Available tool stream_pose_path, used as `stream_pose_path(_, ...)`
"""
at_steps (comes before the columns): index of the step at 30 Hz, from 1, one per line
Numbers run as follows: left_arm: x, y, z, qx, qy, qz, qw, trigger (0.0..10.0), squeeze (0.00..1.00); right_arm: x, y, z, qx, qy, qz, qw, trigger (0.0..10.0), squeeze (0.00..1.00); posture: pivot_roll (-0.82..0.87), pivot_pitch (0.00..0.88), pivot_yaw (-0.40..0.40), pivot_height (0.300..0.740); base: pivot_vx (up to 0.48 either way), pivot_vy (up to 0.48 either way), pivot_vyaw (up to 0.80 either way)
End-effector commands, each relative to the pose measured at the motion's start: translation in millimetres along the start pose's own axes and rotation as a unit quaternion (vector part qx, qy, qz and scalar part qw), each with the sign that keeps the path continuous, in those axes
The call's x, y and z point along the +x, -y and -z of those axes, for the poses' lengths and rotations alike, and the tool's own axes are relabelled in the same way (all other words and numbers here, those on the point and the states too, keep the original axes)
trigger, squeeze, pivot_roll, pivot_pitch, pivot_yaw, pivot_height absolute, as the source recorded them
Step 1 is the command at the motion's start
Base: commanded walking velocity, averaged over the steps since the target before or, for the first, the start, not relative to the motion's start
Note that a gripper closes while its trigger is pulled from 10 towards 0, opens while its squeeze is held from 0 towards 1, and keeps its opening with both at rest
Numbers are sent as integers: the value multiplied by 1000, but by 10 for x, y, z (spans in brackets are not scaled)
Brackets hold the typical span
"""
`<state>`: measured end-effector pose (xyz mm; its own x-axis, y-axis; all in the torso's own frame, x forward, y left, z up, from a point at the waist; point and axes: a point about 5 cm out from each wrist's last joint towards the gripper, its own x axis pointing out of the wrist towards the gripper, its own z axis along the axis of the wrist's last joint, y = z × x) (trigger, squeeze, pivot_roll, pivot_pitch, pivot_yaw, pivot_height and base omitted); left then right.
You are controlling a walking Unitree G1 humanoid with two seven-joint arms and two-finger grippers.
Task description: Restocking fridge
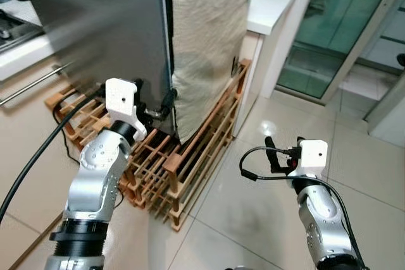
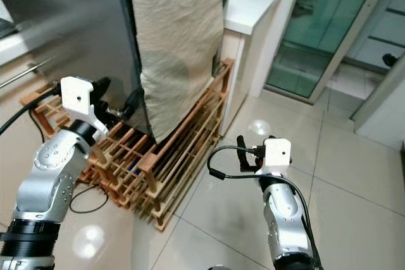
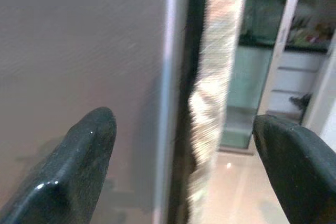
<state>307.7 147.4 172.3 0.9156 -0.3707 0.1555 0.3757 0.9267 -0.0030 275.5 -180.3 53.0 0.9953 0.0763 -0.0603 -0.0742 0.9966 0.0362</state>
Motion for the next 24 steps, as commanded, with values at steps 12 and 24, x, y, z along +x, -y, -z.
stream_pose_path(12, 203, 175, -7, -18, 4, 14, 1000, 10000, 0, 27, 13, -18, -5, 1, -1, 1000, 10000, 0, -90, 0, -7, 740, 0, 0, 0)
stream_pose_path(24, 247, 140, -7, -31, 4, 1, 1000, 10000, 0, 15, 12, -11, -6, 1, -1, 1000, 10000, 0, -93, 0, -7, 740, 0, 0, 0)
